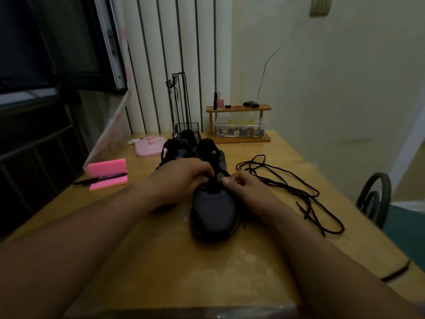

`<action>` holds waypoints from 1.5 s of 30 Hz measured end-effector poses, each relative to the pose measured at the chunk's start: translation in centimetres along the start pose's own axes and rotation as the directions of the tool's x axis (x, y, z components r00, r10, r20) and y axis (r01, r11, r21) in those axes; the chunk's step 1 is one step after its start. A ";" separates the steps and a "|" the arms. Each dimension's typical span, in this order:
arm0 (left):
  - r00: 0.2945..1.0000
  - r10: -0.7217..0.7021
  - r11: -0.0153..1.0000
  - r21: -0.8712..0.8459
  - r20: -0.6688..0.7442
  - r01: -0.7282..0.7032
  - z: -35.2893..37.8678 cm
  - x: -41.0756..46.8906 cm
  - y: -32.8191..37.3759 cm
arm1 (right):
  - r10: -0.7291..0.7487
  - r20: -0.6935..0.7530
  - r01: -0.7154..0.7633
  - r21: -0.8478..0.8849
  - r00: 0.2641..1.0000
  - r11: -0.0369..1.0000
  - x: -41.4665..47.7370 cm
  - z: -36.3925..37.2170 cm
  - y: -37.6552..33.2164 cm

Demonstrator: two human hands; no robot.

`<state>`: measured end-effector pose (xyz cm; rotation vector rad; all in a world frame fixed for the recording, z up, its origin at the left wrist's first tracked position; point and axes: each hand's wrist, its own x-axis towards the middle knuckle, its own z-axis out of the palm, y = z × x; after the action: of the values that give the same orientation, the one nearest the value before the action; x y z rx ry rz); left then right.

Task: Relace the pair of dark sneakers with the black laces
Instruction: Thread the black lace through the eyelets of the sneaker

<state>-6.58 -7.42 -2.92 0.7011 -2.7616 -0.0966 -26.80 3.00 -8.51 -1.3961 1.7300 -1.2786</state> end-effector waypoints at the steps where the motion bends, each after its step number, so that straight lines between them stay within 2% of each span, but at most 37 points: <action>1: 0.999 0.027 0.998 0.051 0.018 -0.028 -0.3 0.3 0.0 | 0.000 0.000 0.000 0.002 1.000 1.000 0.1 0.0 0.2; 3: 0.997 0.070 0.993 0.097 0.016 -0.071 -0.5 0.7 0.2 | 0.005 -0.013 -0.005 -0.015 1.000 1.000 0.3 0.1 0.4; 6: 0.995 0.059 0.997 -0.054 -0.074 -0.064 0.0 0.4 0.4 | 0.003 -0.042 -0.005 -0.045 0.999 0.999 0.6 0.4 0.5; 8: 0.998 0.004 0.993 -0.116 -0.064 -0.011 0.3 0.1 0.8 | 0.006 -0.045 -0.008 -0.053 0.999 0.999 0.8 0.6 0.7; 12: 0.994 -0.091 0.995 -0.035 0.063 0.093 0.2 0.2 1.8 | 0.028 -0.039 -0.031 -0.077 0.999 0.997 1.0 0.7 1.0; 18: 0.958 -0.064 0.988 0.154 0.280 0.021 -2.5 1.3 1.6 | 0.041 -0.054 -0.046 -0.100 0.998 0.994 1.3 1.0 1.2; 21: 0.965 0.022 0.993 0.105 0.261 -0.051 -3.2 1.8 1.8 | 0.051 -0.050 -0.057 -0.118 0.997 0.991 1.3 0.9 1.3; 23: 0.968 0.022 0.997 0.063 0.251 -0.039 -3.1 2.0 2.2 | 0.054 -0.042 -0.059 -0.125 0.998 0.990 1.4 0.8 1.4; 26: 0.939 -0.078 0.990 0.139 0.335 0.032 -3.2 2.8 3.2 | 0.072 -0.028 -0.075 -0.128 0.997 0.989 1.9 0.9 1.8; 29: 0.885 -0.202 0.968 0.222 0.419 0.116 -3.6 3.7 4.2 | 0.077 0.004 -0.075 -0.206 0.997 0.976 2.6 0.7 2.0; 32: 0.898 -0.197 0.975 0.173 0.394 0.139 -4.7 2.9 3.2 | 0.056 0.037 -0.043 -0.278 0.998 0.959 2.6 0.6 1.6; 35: 0.907 -0.161 0.975 0.204 0.389 0.086 -5.0 1.1 1.2 | 0.045 0.038 -0.032 -0.299 0.998 0.954 2.4 0.6 1.4; 39: 0.981 0.003 0.919 0.387 0.194 -0.079 -3.0 0.2 0.3 | 0.027 0.026 -0.017 -0.323 0.999 0.946 2.2 0.7 1.3; 41: 0.993 0.073 0.947 0.305 0.092 -0.098 -2.6 -0.2 0.3 | 0.024 0.017 -0.017 -0.327 1.000 0.945 2.1 0.8 1.4; 42: 0.995 0.064 0.978 0.193 0.071 -0.076 -2.6 -0.5 0.3 | 0.025 0.012 -0.019 -0.331 1.000 0.943 2.1 0.8 1.4; 45: 0.991 -0.052 0.991 -0.119 0.126 0.067 -2.1 -1.5 1.1 | 0.021 0.010 -0.016 -0.340 1.000 0.940 2.1 0.9 1.4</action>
<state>-5.18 -5.71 -1.11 0.7693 -2.8214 -0.3302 -27.22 0.70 -9.85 -1.5667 2.0203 -0.9868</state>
